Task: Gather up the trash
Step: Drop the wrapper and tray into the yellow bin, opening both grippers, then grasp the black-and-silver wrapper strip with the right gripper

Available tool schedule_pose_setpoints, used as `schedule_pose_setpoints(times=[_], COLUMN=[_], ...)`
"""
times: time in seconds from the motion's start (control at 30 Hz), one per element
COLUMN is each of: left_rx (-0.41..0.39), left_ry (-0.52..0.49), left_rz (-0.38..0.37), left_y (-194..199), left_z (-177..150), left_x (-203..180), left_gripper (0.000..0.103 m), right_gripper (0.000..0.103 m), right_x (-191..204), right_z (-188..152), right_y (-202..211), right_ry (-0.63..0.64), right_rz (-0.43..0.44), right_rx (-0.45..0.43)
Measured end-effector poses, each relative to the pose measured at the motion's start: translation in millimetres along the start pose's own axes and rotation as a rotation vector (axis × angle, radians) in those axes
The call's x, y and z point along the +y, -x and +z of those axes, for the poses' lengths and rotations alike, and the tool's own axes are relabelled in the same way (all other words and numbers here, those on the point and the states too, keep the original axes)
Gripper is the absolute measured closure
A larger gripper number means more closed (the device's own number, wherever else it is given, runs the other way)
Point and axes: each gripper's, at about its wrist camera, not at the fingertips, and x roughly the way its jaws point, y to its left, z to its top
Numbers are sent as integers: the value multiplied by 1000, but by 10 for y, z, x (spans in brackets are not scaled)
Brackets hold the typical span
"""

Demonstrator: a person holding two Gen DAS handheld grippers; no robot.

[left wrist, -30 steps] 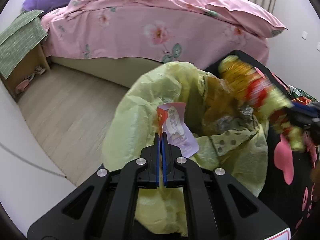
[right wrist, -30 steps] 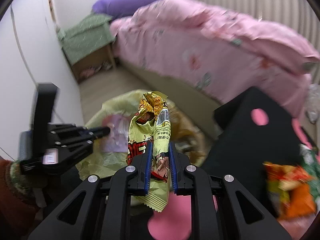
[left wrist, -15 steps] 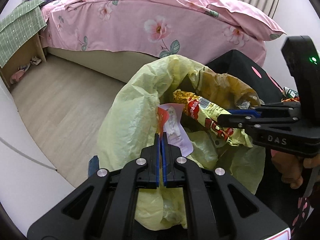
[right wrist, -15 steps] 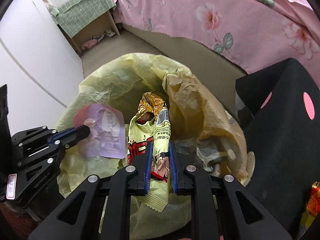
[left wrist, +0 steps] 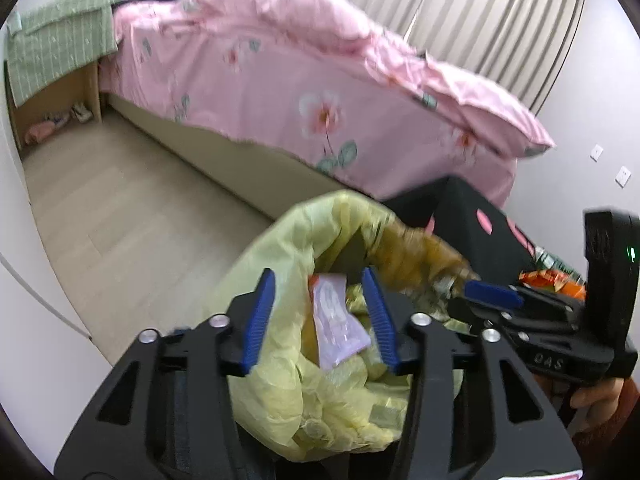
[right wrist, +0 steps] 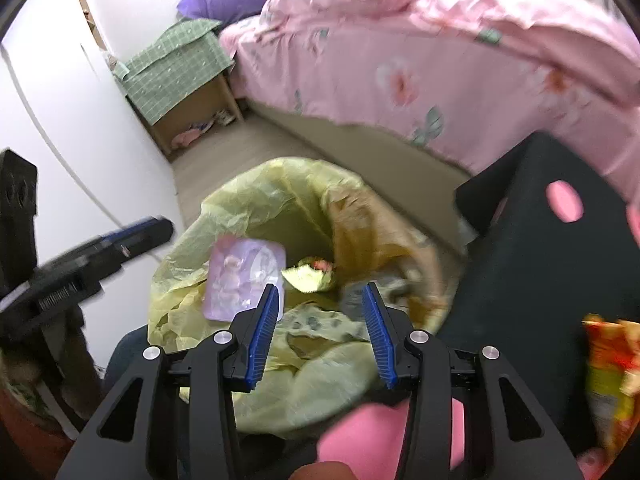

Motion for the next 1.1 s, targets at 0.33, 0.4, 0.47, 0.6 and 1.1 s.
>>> schedule_pose_setpoints(times=[0.33, 0.4, 0.47, 0.6, 1.1], left_rx=[-49, -47, -42, -27, 21], left_ry=[-101, -139, -178, -255, -433], left_rz=[-111, -153, -194, -271, -360], left_y=[234, 242, 246, 247, -35], left_z=[0, -53, -103, -239, -445], left_x=[-768, -1014, -1234, -1691, -2739], left_gripper=[50, 50, 49, 48, 48], right_gripper=[62, 61, 55, 54, 43], right_x=[-301, -453, -611, -994, -2125], right_z=[-435, -546, -701, -1040, -1274], right_y=[1277, 1497, 1777, 2203, 2379], right_ry=[-16, -35, -69, -149, -151], right_rz=[-198, -243, -296, -395, -523], right_rx=[-239, -277, -317, -351, -260])
